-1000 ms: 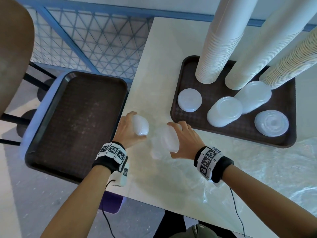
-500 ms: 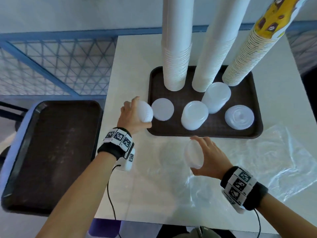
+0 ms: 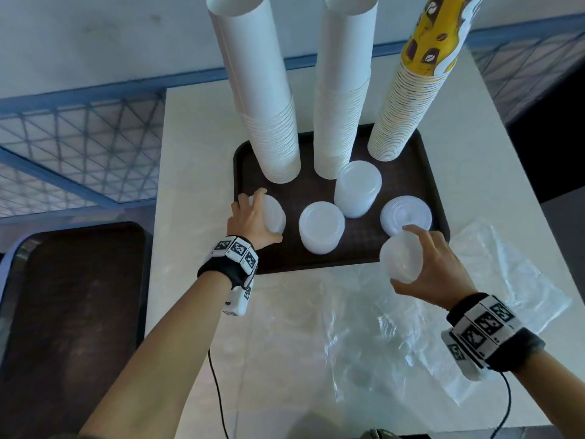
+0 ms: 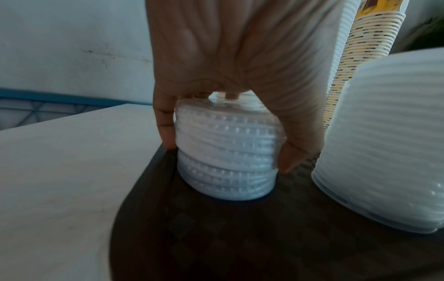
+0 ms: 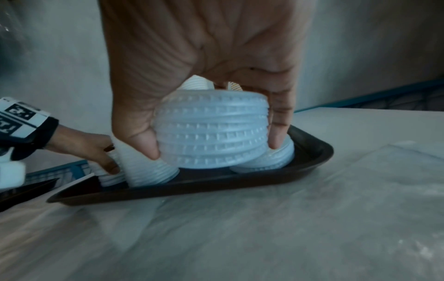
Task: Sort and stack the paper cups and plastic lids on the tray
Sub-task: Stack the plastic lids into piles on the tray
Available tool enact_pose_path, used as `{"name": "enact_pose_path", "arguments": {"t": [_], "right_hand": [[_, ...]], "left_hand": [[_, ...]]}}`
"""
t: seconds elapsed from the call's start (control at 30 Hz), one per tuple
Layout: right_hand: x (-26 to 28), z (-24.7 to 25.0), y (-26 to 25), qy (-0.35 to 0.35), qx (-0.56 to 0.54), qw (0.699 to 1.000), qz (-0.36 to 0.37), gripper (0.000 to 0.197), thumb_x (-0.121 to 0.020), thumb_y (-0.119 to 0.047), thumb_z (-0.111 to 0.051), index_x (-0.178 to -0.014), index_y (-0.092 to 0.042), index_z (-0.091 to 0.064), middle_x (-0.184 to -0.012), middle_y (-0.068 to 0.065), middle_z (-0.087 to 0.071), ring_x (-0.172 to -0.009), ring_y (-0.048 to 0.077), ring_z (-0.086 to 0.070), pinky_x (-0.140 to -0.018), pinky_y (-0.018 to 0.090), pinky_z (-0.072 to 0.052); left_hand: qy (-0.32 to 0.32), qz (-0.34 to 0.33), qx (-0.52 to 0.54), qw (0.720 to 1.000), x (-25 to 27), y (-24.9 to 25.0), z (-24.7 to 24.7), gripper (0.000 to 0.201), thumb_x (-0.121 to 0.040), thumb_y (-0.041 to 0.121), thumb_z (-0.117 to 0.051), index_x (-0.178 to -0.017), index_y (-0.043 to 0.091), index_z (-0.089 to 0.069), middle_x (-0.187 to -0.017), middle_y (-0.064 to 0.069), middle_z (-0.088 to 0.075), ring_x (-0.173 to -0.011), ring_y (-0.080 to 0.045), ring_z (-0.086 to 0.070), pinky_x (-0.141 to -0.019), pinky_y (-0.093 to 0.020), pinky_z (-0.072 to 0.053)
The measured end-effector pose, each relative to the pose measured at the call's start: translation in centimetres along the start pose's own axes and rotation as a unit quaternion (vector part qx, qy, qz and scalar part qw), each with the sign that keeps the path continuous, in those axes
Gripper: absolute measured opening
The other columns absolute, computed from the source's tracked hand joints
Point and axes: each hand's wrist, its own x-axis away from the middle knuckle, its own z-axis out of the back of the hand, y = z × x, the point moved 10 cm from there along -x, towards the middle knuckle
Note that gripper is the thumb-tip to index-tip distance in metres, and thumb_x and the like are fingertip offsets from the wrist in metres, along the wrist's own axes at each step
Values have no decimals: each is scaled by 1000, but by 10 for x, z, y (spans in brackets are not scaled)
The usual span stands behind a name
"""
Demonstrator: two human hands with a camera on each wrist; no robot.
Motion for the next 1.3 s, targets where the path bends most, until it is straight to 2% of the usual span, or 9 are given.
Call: {"name": "enact_pose_path", "arguments": {"t": [0.23,0.47,0.67,0.93,1.17,1.3], "right_hand": [[-25,25,14,39,11,999,-16,97,-52,-20,-85,-134,-17,-36,-121,19,-44,-107,42,-50,-84,48,-48],[-51,39,24,41,23,998,-36,97,-53,-18,-84,-136,-19,-34,-125,19,-41,-113,40,-46,-85,46,-45],[-73,35,19,10,50,998,-46,96,-57,-26,-82,-137,-24,-30,-128,16,-38,-116,36,-44,-91,46,-44],[-88,16,14,-18,91,995,-43,95,-58,-30,-81,-137,-23,-28,-128,16,-37,-116,37,-42,-88,45,-44],[-89,7,19,-13,81,996,-45,99,-58,-29,-82,-139,-24,-26,-131,16,-33,-120,36,-39,-89,47,-45],[-86,5,19,4,64,997,-33,100,-57,-26,-83,-141,-23,-28,-132,15,-32,-120,36,-37,-88,49,-46]], "left_hand": [[-19,18,-11,1000,-4,2,-10,105,-56,31,-82,-140,26,-20,-137,-13,-27,-126,-35,-31,-91,-47,-43],[-28,30,-15,999,-7,2,-15,101,-56,29,-83,-136,24,-23,-133,-13,-29,-120,-36,-36,-83,-45,-45],[-21,43,-30,998,-8,1,-17,102,-56,31,-83,-137,24,-22,-134,-14,-28,-121,-37,-35,-85,-46,-45],[-20,44,-26,998,-10,-1,-19,100,-57,31,-84,-137,23,-24,-134,-15,-29,-122,-37,-35,-87,-49,-44],[-13,44,-20,999,-11,-2,-20,100,-56,30,-85,-136,23,-25,-134,-14,-30,-123,-36,-34,-88,-49,-44],[1,49,-18,999,-11,-3,-20,107,-55,30,-85,-140,24,-20,-136,-15,-29,-125,-36,-33,-90,-50,-44]]}}
